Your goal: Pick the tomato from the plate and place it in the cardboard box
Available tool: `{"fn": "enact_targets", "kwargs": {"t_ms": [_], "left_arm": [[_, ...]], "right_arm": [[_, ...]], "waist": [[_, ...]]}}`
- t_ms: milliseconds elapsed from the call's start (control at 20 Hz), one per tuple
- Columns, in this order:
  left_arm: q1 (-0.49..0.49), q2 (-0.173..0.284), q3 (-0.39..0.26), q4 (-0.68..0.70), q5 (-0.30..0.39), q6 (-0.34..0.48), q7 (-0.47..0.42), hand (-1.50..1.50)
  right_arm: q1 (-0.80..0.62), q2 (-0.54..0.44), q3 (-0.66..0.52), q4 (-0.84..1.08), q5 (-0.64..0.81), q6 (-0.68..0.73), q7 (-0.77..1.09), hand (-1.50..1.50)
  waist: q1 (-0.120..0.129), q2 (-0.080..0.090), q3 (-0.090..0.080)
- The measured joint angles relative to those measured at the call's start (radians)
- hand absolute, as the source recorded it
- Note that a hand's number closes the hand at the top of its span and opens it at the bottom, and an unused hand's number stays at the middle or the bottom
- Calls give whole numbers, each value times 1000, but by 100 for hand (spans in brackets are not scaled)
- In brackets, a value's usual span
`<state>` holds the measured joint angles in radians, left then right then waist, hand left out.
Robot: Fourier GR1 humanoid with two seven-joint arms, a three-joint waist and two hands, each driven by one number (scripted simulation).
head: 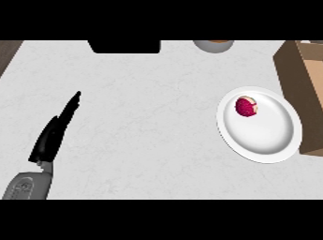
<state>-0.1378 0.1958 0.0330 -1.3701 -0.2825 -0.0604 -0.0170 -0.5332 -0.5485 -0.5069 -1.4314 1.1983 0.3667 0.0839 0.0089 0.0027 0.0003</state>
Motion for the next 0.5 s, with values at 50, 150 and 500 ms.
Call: {"fn": "enact_targets", "kwargs": {"t_ms": [50,150,500], "left_arm": [[-5,4,5,8,1,-2,-4,0],[-3,0,-1,1,-1,-3,1,0],[-23,-1,7,32,-4,-3,-15,0]], "right_arm": [[-7,-8,-6,50,-3,-7,-6,150],[-14,-24,-21,145,-14,16,-14,-150],[-49,-48,-55,445,-93,-12,-159,-150]], "waist": [[1,1,0],[5,2,0],[8,5,1]]}}
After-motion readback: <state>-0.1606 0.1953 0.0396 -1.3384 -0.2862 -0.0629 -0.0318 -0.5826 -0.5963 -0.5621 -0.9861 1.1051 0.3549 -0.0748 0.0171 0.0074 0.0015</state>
